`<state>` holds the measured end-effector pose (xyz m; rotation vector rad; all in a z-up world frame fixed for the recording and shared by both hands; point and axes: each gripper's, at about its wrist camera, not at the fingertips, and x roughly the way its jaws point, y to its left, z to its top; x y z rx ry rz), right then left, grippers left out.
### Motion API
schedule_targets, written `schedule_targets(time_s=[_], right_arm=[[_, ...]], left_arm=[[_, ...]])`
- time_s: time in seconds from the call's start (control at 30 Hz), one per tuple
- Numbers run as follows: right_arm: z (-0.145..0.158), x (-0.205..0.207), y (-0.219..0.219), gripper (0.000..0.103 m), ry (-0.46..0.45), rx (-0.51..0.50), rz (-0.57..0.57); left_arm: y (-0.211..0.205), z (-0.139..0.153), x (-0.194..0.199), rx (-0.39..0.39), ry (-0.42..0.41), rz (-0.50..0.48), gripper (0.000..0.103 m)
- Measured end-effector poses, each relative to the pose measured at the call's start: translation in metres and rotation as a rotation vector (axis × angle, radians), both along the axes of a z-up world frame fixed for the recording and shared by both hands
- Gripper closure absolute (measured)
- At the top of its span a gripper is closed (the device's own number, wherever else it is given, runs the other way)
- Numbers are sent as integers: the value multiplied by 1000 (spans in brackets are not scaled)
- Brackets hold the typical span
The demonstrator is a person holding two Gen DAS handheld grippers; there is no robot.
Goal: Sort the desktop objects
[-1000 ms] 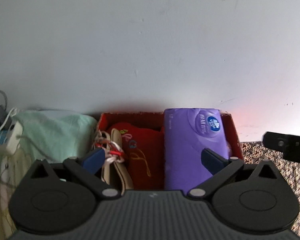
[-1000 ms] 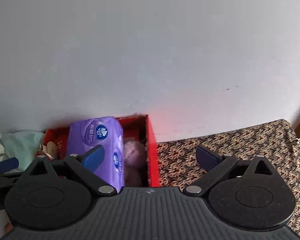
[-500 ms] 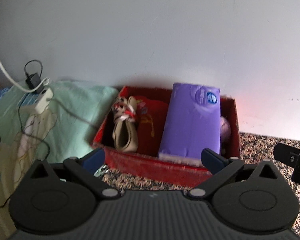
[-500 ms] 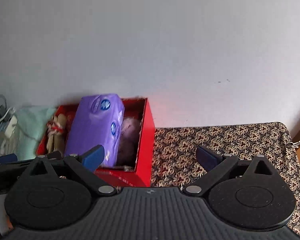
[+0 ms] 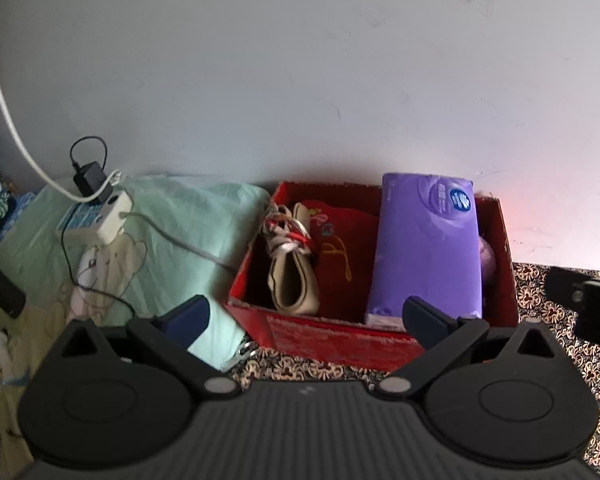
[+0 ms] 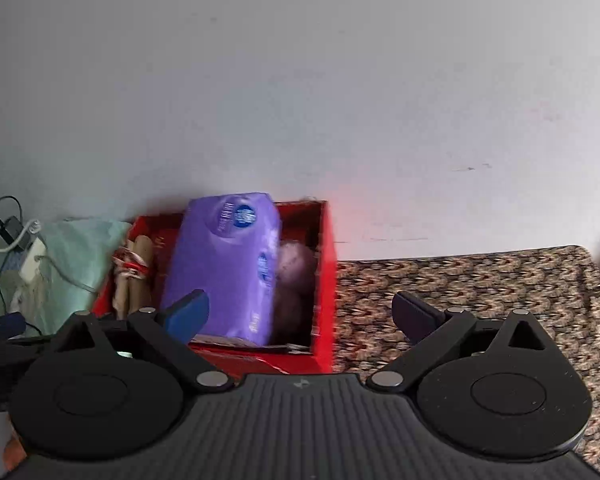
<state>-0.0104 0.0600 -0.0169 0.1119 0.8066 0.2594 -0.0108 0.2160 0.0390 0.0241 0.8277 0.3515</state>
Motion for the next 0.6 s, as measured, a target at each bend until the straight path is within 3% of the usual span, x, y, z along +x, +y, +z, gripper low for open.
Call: schedule_targets(time_s=[0.2, 0.6], right_arm=[[-1, 5, 32, 3, -1, -1, -36], [-9, 0, 66, 3, -3, -29, -157]], left_arm=[[30, 2, 11, 18, -7, -61, 1], [78, -9, 18, -64, -25, -158, 1]])
